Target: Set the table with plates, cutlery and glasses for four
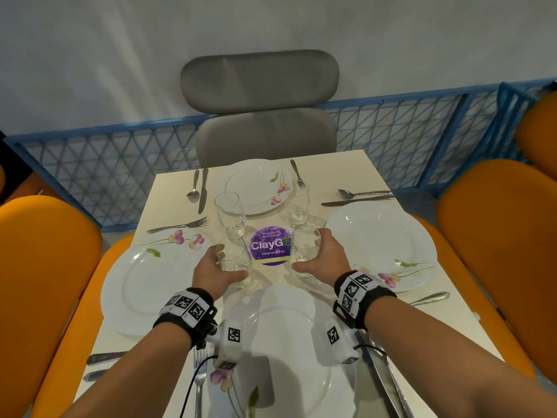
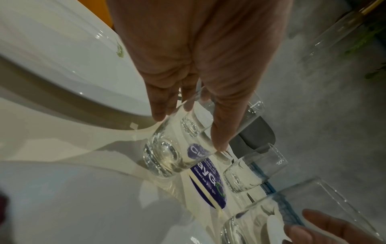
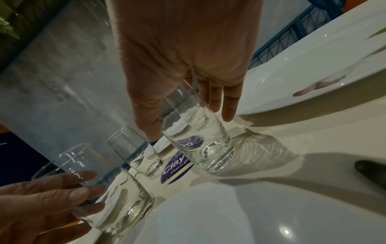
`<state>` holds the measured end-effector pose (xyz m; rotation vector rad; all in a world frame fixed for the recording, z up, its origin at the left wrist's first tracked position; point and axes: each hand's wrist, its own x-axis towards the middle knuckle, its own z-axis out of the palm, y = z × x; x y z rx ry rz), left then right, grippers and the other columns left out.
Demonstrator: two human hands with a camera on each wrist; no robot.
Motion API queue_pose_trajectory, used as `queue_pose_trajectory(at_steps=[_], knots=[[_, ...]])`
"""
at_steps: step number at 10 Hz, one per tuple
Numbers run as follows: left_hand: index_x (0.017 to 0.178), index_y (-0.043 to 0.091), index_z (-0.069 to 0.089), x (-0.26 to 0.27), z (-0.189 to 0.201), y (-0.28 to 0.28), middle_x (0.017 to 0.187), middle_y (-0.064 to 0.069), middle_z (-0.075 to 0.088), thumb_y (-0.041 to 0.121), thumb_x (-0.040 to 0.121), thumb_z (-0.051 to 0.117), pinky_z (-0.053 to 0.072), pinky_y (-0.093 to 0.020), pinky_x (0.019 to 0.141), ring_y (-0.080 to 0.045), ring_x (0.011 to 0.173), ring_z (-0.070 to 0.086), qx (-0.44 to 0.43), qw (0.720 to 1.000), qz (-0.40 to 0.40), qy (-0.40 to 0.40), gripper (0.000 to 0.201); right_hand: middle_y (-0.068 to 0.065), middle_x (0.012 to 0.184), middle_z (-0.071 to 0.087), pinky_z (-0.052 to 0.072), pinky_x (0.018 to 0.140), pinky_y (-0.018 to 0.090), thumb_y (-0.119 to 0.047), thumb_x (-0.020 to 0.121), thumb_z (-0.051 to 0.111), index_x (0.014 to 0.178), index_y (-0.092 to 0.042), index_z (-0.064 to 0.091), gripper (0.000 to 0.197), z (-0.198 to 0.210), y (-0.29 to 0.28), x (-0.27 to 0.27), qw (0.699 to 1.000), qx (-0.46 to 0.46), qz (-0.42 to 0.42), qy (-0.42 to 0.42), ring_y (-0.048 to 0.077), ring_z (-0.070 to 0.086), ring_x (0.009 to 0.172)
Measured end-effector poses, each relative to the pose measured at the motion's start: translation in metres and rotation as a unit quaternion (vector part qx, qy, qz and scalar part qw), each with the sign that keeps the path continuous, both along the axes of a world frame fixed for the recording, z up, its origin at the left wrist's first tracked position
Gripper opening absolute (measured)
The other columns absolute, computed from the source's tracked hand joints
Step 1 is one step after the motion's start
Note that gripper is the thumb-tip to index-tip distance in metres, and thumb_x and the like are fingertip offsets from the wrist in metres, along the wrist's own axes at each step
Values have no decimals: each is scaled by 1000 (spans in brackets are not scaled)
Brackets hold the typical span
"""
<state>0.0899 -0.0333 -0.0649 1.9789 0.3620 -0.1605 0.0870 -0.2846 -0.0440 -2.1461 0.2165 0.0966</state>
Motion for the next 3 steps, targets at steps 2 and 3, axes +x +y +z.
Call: queue_pose_trajectory(at_steps=[2,3], knots=[[139,15,41,-10,13,6,135,-8,53,8,60,88,44,-39,101,-26,118,55,15,1000,-5,16,92,5,128,49,43,92,27,-30,48,93,137,-18,33,108,13,-8,-1,1000,6,13,9,16,50,111],[144,16,35,-24,22,14,142,-9,47,10,62,88,42,-37,99,-28,127,48,28,999,-12,21,99,4,134,41,43,98,31,-31,48,94,141,-20,31,113,40,-15,-10,999,17,11,-32,14,45,116]])
